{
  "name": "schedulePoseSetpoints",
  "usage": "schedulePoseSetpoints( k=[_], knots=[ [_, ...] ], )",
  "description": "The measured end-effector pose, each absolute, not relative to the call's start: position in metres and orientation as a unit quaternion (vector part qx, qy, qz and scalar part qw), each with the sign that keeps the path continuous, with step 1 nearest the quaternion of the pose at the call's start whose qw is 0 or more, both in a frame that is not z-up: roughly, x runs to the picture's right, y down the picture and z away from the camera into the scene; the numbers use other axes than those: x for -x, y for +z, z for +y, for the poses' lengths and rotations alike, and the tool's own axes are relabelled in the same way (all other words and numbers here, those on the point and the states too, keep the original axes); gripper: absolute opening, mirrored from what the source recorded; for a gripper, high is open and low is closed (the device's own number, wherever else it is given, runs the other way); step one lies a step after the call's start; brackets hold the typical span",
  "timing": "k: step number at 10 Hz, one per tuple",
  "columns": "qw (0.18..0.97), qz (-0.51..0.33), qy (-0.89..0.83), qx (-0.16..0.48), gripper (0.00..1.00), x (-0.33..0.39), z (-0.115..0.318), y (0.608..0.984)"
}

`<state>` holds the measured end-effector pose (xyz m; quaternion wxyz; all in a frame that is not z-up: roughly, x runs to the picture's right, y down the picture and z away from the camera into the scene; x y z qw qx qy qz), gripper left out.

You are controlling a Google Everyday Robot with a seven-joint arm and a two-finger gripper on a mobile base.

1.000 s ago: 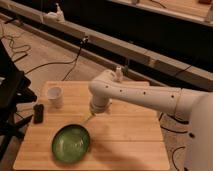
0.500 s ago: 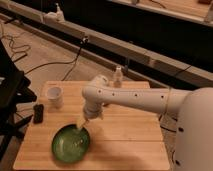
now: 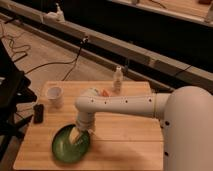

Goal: Drag the ceramic bowl in a circle

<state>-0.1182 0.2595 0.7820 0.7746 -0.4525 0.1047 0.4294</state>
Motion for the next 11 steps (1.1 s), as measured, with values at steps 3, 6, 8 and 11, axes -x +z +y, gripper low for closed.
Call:
schedulePoseSetpoints(
  k=[3, 6, 8, 11],
  knots=[
    [0.765, 0.105, 0.435, 0.463, 0.62, 0.118, 0.267, 0.796],
    [0.768, 0.092, 0.435, 0.460, 0.32, 0.121, 0.262, 0.796],
    [0.766, 0.085, 0.437, 0.465, 0.12, 0.123, 0.262, 0.793],
    [0.769, 0.081, 0.449, 0.448, 0.00, 0.106, 0.250, 0.787]
  ],
)
